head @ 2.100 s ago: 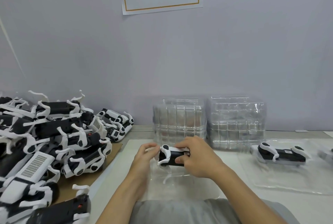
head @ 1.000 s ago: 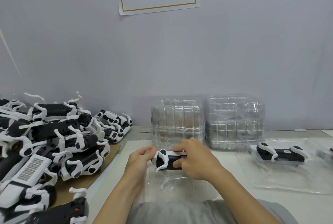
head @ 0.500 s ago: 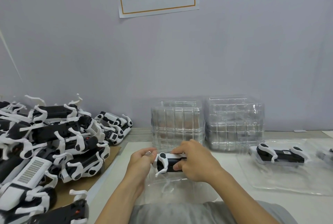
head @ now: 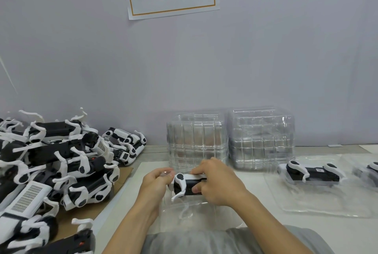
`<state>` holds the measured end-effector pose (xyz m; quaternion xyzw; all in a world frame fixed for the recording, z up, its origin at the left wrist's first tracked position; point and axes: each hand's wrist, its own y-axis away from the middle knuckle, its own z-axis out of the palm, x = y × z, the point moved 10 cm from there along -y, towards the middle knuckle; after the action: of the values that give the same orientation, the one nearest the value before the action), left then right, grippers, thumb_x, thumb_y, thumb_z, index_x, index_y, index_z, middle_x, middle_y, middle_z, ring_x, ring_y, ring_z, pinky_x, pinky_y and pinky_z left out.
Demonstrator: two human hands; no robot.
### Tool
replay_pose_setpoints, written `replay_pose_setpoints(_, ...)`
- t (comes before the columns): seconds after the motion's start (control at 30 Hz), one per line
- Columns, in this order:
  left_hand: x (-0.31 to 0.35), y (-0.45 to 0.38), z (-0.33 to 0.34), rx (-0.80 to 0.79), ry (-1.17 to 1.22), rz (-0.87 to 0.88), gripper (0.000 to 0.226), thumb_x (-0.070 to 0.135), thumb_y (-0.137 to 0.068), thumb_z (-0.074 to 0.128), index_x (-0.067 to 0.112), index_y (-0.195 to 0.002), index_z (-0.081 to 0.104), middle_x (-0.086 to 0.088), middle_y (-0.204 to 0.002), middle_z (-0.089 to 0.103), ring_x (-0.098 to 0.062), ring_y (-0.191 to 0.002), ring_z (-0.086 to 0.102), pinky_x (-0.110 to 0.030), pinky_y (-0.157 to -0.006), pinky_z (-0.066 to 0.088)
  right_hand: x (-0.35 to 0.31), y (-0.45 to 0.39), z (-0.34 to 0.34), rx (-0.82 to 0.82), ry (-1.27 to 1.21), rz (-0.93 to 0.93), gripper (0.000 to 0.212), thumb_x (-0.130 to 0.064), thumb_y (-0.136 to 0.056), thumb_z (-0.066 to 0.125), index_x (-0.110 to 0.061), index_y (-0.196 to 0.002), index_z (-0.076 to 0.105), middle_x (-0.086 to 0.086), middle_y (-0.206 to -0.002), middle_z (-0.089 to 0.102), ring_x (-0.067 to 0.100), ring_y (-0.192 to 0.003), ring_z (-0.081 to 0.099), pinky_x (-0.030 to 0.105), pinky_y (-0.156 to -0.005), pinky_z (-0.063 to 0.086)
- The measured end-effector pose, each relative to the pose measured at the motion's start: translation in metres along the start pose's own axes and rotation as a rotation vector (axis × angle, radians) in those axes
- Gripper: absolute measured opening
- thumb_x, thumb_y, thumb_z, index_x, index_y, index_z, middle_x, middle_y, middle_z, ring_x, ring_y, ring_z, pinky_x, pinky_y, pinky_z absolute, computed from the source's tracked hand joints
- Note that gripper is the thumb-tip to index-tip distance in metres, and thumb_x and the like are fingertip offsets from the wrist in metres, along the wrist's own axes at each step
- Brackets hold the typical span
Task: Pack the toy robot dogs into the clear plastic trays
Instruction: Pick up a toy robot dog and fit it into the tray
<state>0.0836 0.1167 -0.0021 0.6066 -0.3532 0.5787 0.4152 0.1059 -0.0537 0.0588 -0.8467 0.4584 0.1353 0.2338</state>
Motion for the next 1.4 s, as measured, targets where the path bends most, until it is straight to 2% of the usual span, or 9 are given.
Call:
replay_pose_setpoints(0.4, -0.006, 0.000, -0.001, 0.004, 0.028, -0.037, 0.019, -0.007, -0.087, 0.064, 0.006, -0.099, 0.072, -0.009, -0.103, 0.074, -0.029, -0.094, 0.067, -0.047, -0.092, 0.053, 0.000, 0.000, 0.002, -0.003, 0.013, 0.009, 0.017, -0.032, -0.083, 0.075, -0.029, -0.099, 0.074, -0.012, -0.099, 0.060, 0.010, -0.101, 0.044, 0.039, -0.085, 0.050)
replay_pose_setpoints(0.53, -0.009, -0.003, 0.000, -0.009, 0.058, -0.060, 0.022, -0.007, -0.086, 0.065, 0.007, -0.102, 0.071, -0.007, -0.104, 0.074, -0.027, -0.095, 0.069, -0.038, -0.080, 0.055, 0.000, 0.000, 0.003, -0.010, 0.011, 0.016, 0.014, -0.032, -0.083, 0.076, -0.029, -0.096, 0.074, -0.011, -0.098, 0.059, 0.012, -0.099, 0.045, 0.039, -0.084, 0.050)
replay_pose_setpoints(0.63, -0.006, -0.004, -0.002, 0.003, 0.005, -0.049, 0.026, -0.011, -0.081, 0.066, 0.008, -0.099, 0.072, -0.011, -0.101, 0.075, -0.028, -0.094, 0.069, -0.041, -0.086, 0.054, 0.001, 0.001, 0.004, -0.023, 0.018, 0.030, 0.016, -0.034, -0.082, 0.076, -0.031, -0.098, 0.073, -0.009, -0.105, 0.059, 0.014, -0.103, 0.047, 0.039, -0.086, 0.050)
replay_pose_setpoints(0.9, 0.001, -0.002, -0.004, 0.031, -0.077, -0.002, 0.031, -0.015, -0.080, 0.058, 0.010, -0.094, 0.071, -0.009, -0.099, 0.071, -0.023, -0.086, 0.066, -0.031, -0.077, 0.053, -0.001, 0.002, 0.005, -0.059, 0.052, 0.045, 0.008, -0.034, -0.083, 0.075, -0.028, -0.087, 0.071, -0.007, -0.106, 0.057, 0.018, -0.104, 0.047, 0.040, -0.085, 0.050)
replay_pose_setpoints(1.07, -0.002, 0.000, 0.000, -0.003, -0.008, -0.003, 0.038, -0.017, -0.080, 0.057, 0.012, -0.101, 0.071, -0.006, -0.106, 0.072, -0.023, -0.095, 0.067, -0.038, -0.087, 0.053, 0.002, 0.002, 0.005, -0.066, 0.043, 0.078, 0.023, -0.032, -0.082, 0.075, -0.035, -0.066, 0.059, -0.005, -0.102, 0.056, 0.018, -0.106, 0.047, 0.039, -0.083, 0.050)
replay_pose_setpoints(1.17, -0.002, 0.001, 0.003, -0.033, 0.058, 0.003, 0.049, -0.020, -0.080, 0.056, 0.018, -0.108, 0.069, 0.001, -0.107, 0.070, -0.006, -0.085, 0.071, -0.026, -0.073, 0.053, 0.003, 0.002, 0.005, -0.049, 0.007, 0.088, 0.009, -0.032, -0.083, 0.074, -0.039, -0.086, 0.069, -0.006, -0.110, 0.057, 0.019, -0.110, 0.048, 0.039, -0.087, 0.049)
replay_pose_setpoints(1.23, -0.003, 0.001, 0.004, -0.054, 0.068, -0.005, 0.049, -0.020, -0.079, 0.055, 0.016, -0.108, 0.070, -0.003, -0.110, 0.071, -0.010, -0.094, 0.070, -0.031, -0.080, 0.055, 0.006, 0.003, 0.004, -0.029, -0.008, 0.102, 0.031, -0.034, -0.082, 0.076, -0.036, -0.113, 0.070, -0.009, -0.119, 0.056, 0.016, -0.114, 0.050, 0.035, -0.090, 0.048)
replay_pose_setpoints(1.33, -0.003, 0.001, 0.005, -0.060, 0.054, -0.001, 0.049, -0.022, -0.079, 0.049, 0.012, -0.105, 0.071, -0.009, -0.113, 0.071, -0.021, -0.109, 0.064, -0.044, -0.099, 0.052, 0.004, 0.001, -0.005, 0.028, -0.036, 0.080, 0.035, -0.033, -0.079, 0.080, -0.035, -0.113, 0.070, -0.018, -0.116, 0.053, 0.009, -0.109, 0.051, 0.027, -0.085, 0.043)
replay_pose_setpoints(1.4, -0.002, 0.001, 0.006, -0.057, 0.051, -0.003, 0.048, -0.023, -0.079, 0.050, 0.011, -0.106, 0.071, -0.009, -0.112, 0.071, -0.019, -0.103, 0.066, -0.038, -0.092, 0.054, 0.002, 0.001, -0.008, 0.042, -0.044, 0.051, 0.032, -0.033, -0.080, 0.080, -0.035, -0.110, 0.071, -0.021, -0.109, 0.051, 0.005, -0.102, 0.047, 0.025, -0.084, 0.040)
